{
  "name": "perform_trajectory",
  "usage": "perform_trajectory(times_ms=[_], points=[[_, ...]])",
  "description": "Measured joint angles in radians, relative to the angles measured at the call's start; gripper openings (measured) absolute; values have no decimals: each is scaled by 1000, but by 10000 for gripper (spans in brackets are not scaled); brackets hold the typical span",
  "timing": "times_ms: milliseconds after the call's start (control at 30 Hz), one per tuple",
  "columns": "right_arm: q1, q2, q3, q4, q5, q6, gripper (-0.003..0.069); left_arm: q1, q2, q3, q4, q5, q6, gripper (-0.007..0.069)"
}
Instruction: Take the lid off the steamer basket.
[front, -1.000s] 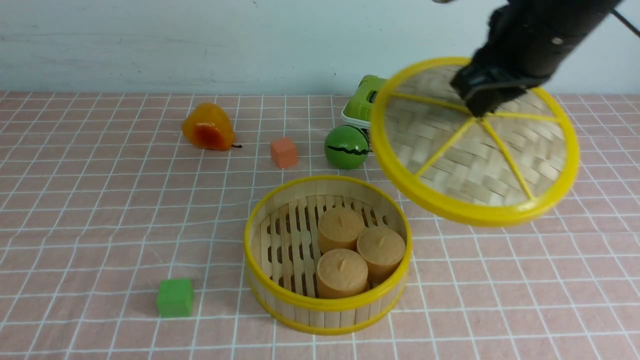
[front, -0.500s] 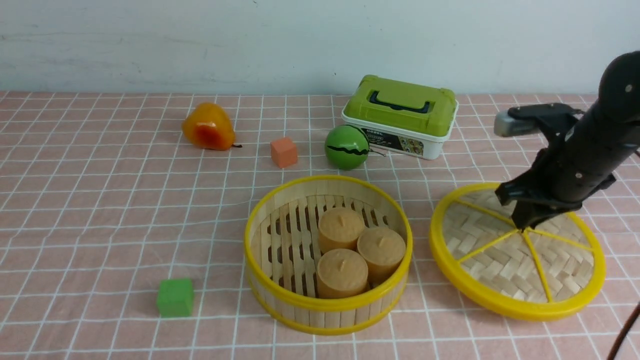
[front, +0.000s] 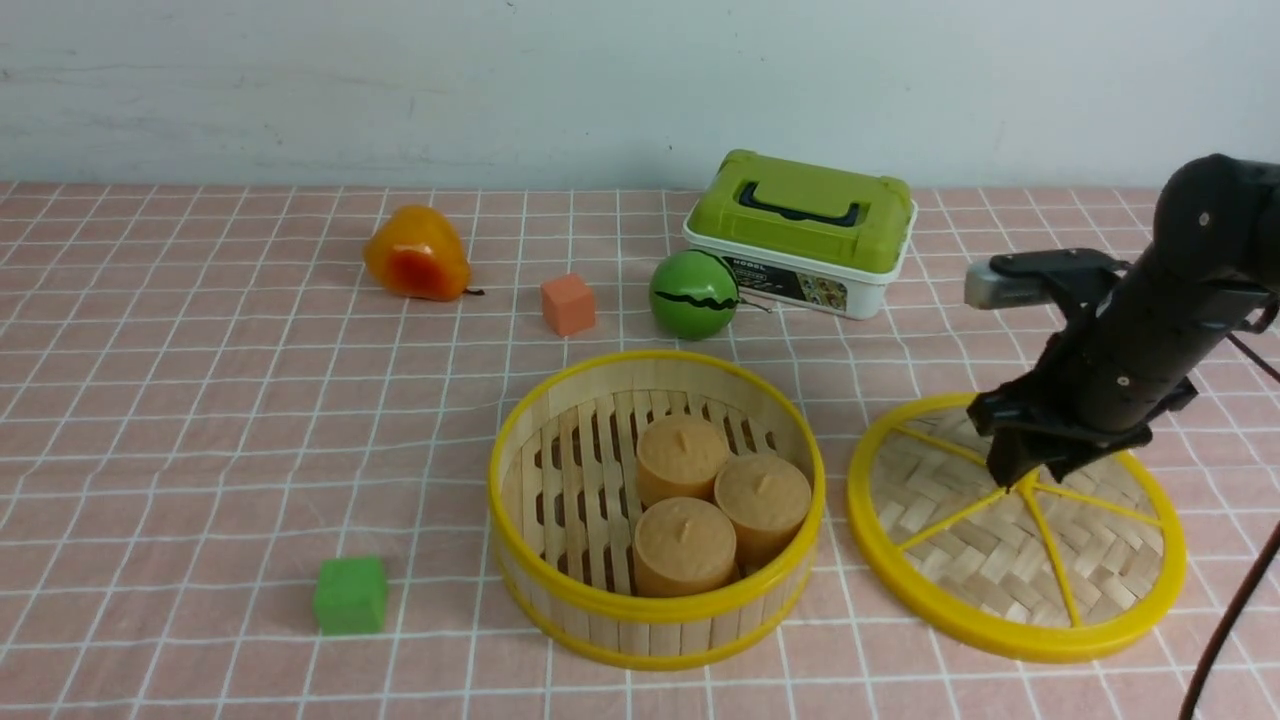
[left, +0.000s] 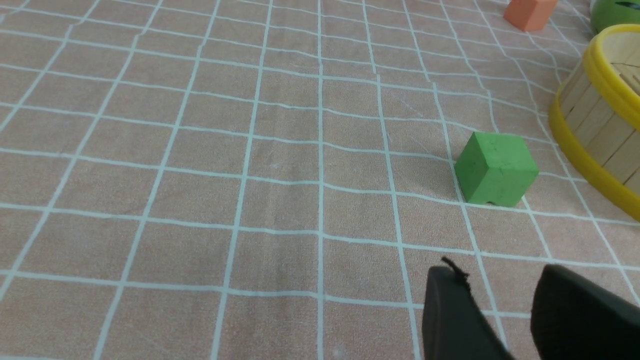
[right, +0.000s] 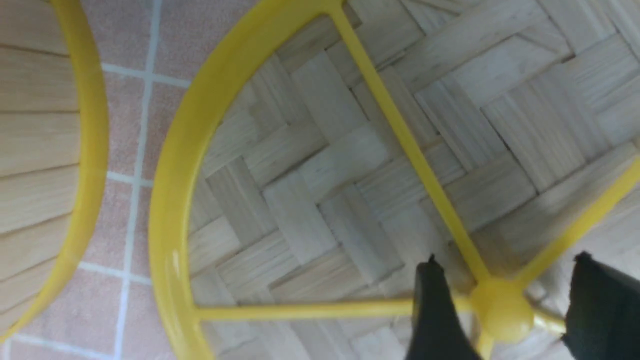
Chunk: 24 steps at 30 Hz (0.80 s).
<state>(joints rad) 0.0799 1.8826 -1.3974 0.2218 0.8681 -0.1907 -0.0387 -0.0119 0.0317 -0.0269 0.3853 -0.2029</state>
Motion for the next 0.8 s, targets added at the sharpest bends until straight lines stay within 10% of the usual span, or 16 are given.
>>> perform_trajectory(times_ms=[233, 500, 800], points=[[0, -355, 1, 38, 21, -27, 318, 0, 0, 0, 0, 0, 0, 239], [0, -802, 218, 125, -49, -140, -4, 0, 0, 0, 0, 0, 0, 239], [0, -1250, 574, 159, -419, -196, -25, 0, 0, 0, 0, 0, 0, 239]])
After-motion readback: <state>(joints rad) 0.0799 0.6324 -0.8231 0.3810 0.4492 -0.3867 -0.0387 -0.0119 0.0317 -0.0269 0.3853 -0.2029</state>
